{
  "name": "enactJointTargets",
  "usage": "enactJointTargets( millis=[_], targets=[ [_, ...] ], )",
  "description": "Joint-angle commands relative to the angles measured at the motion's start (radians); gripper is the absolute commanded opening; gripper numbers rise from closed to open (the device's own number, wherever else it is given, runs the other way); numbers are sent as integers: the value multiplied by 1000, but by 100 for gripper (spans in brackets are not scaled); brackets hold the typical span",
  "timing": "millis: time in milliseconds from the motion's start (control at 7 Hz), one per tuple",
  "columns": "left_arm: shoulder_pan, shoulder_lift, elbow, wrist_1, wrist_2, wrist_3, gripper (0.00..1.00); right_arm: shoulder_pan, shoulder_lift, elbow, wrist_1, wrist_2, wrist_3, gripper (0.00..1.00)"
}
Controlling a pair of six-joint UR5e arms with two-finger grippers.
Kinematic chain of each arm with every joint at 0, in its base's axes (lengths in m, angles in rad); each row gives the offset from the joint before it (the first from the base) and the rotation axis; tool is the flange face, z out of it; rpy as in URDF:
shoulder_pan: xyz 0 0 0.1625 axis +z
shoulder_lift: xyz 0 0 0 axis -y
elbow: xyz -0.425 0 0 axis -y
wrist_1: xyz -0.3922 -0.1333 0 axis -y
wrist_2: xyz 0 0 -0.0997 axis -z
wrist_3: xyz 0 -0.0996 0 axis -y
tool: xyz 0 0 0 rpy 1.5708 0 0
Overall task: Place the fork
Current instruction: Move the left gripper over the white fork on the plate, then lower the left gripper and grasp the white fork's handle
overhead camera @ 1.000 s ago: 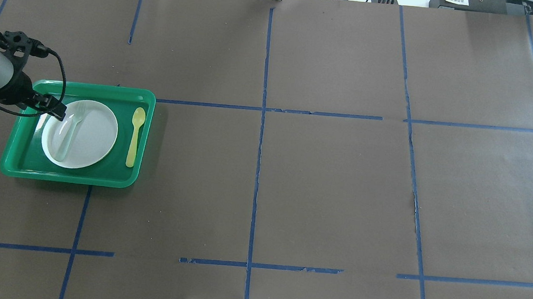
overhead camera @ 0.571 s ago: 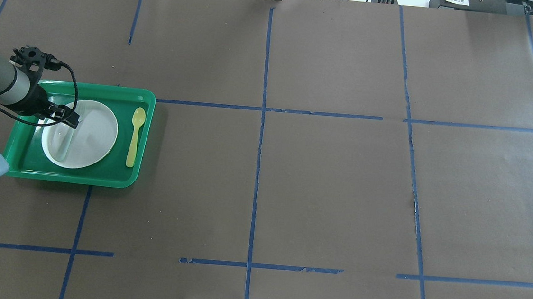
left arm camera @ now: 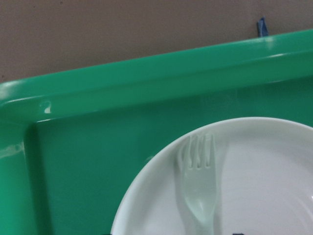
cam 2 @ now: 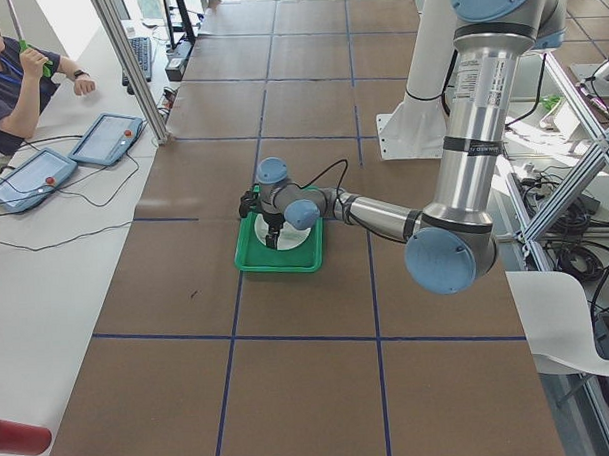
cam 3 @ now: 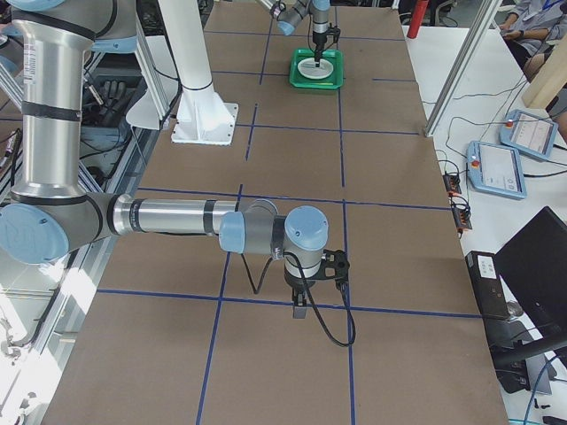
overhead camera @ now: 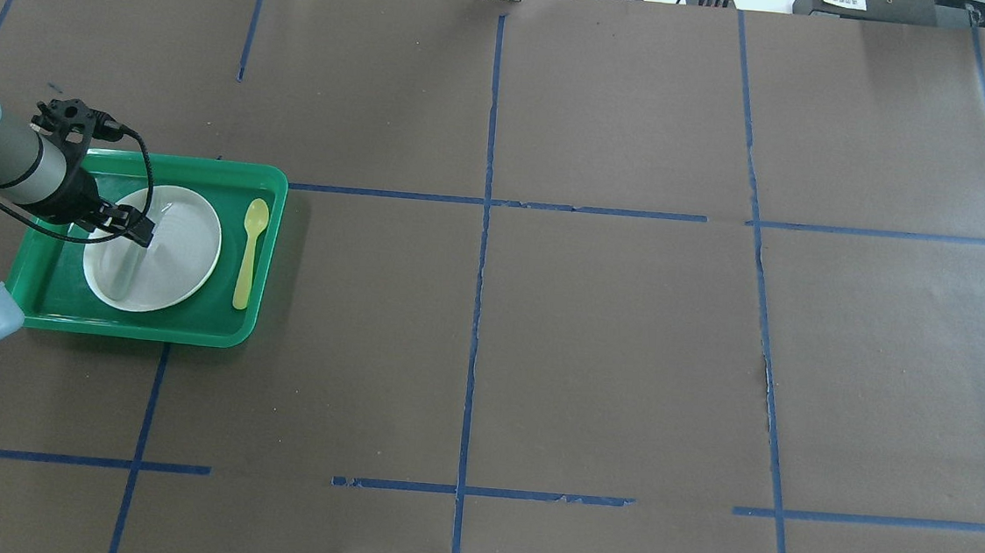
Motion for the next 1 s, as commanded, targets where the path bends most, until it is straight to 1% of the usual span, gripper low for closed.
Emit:
enactJointTargets(
  millis=[0,857],
  targets=[
    [7,0,-25,7,-3,-3,82,0,0,0,0,0,1,100],
    [9,0,-24,12,-4,-6,81,0,0,0,0,0,1,100]
  ],
)
